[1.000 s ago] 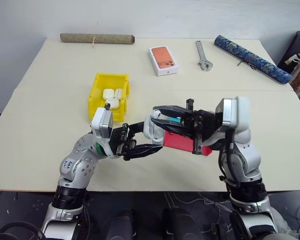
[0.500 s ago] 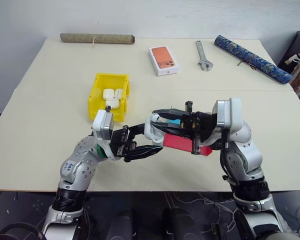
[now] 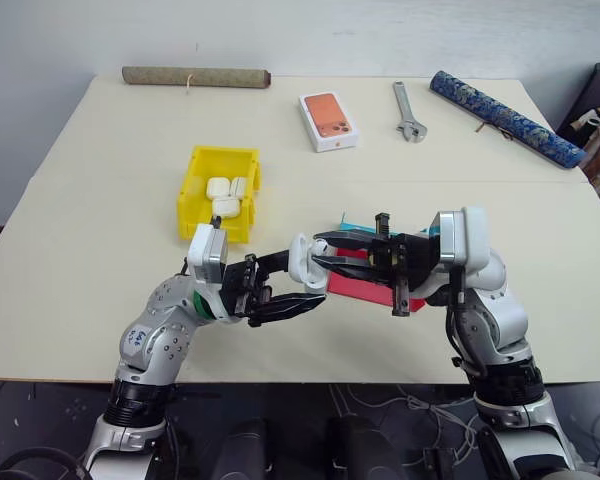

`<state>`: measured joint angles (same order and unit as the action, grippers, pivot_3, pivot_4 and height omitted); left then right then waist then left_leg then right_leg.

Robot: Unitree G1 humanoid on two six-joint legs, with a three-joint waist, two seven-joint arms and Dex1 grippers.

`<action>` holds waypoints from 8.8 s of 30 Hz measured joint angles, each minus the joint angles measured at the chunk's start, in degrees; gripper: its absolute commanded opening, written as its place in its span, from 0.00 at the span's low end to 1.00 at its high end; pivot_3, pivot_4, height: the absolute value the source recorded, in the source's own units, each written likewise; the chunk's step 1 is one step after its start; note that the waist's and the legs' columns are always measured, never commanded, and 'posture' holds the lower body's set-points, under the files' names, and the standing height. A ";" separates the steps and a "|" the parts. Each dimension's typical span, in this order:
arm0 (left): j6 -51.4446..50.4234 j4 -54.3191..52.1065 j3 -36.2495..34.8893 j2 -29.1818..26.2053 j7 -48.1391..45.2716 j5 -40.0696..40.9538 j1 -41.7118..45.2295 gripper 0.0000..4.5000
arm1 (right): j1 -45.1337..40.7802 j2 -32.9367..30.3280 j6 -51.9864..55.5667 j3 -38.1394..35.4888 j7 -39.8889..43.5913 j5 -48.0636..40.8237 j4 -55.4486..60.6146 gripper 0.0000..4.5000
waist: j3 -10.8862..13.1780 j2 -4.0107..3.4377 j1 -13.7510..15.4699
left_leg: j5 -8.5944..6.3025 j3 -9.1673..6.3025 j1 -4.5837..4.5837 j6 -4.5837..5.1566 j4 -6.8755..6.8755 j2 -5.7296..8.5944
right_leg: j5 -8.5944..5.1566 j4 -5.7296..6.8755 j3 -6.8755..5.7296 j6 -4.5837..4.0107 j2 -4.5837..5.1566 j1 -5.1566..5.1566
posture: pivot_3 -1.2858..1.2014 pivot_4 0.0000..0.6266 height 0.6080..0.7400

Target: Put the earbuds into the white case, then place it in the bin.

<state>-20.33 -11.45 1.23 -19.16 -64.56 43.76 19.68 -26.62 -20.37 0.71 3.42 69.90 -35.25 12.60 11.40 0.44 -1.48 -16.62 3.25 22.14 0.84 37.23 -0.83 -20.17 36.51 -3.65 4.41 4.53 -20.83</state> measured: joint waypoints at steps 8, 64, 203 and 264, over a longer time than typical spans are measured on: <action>-0.16 0.00 0.12 -0.22 -0.02 -1.22 -0.19 0.61 | 0.49 0.00 -3.44 1.11 0.67 1.45 -1.74 0.10 | 0.00 0.00 -0.03 | 0.00 0.00 -0.01 0.00 0.00 0.00 | 0.00 0.00 0.00 0.00 0.00 0.00 | 0.52 0.24 1.00; 8.11 -2.04 -5.41 -5.74 -1.31 -4.56 -12.13 0.61 | 25.03 -34.54 2.73 -30.07 -8.16 14.48 -28.13 1.00 | 0.01 -0.20 -0.19 | 0.09 0.32 -0.25 0.25 -0.07 -0.01 | 0.01 -0.40 0.11 -0.03 0.00 0.34 | 0.52 0.24 1.00; 7.99 4.01 -0.33 3.02 4.42 -7.83 1.60 0.61 | 5.07 -16.01 50.15 -9.56 -11.26 -25.81 9.78 0.99 | 0.04 -0.33 1.03 | 0.08 0.00 0.82 0.23 0.73 0.00 | 0.16 0.40 -0.04 0.00 0.07 -0.67 | 0.52 0.24 1.00; -17.98 17.11 -14.58 -15.73 29.39 -14.94 16.73 0.61 | 28.94 -6.78 3.60 -25.82 -18.20 1.30 14.41 0.99 | 0.02 -0.16 2.35 | 0.21 -0.05 0.77 0.11 0.71 0.10 | 0.19 0.60 -0.03 0.06 0.04 -0.67 | 0.52 0.24 1.00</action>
<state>-38.31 5.65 -13.35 -34.89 -35.18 28.82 36.41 2.32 -27.15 4.32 -22.40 51.70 -33.95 27.01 11.42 0.28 0.87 -16.42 3.21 22.91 0.95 37.94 -0.73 -19.99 37.10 -3.68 4.48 4.57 -21.49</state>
